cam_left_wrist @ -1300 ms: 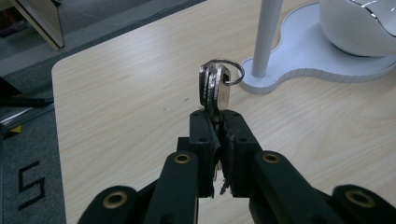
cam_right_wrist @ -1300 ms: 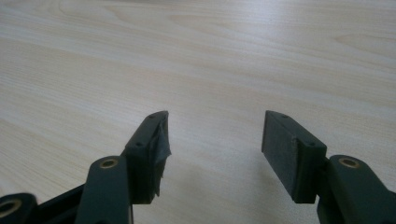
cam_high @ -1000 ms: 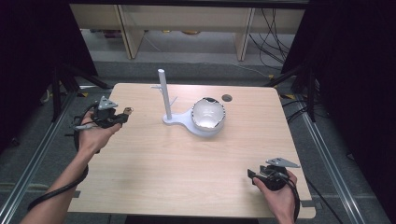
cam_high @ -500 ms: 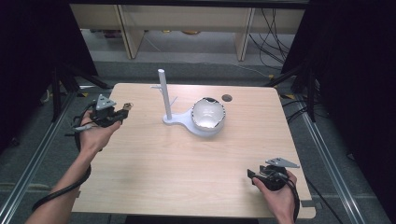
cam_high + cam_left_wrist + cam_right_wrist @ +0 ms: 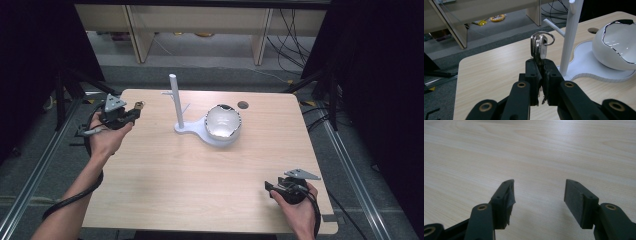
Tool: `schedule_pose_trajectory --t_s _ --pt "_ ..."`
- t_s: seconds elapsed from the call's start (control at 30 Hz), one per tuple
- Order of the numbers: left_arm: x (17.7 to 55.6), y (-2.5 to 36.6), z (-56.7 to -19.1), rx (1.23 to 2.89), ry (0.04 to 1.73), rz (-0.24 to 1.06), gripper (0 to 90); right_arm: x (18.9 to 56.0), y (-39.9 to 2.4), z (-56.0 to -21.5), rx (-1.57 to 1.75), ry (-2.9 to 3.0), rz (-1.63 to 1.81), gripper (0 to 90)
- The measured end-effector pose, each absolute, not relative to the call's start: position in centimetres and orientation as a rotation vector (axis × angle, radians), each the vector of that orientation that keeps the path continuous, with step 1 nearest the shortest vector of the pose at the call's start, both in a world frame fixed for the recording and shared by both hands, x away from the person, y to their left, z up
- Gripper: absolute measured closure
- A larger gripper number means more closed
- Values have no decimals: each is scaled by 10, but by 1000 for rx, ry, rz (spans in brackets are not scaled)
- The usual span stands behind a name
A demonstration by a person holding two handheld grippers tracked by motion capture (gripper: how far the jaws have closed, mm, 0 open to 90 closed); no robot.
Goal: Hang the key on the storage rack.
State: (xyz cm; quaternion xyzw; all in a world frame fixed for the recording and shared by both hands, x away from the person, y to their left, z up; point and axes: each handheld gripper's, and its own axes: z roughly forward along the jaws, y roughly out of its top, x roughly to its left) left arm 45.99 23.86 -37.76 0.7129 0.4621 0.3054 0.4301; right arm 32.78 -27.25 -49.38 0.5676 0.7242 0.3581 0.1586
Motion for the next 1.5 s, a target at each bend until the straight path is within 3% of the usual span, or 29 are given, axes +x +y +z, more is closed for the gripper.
schedule_pose_trajectory --t_s 1.5 --pt "488 192 -365 1750 1077 781 828 330 -277 -495 1573 2092 1023 422"
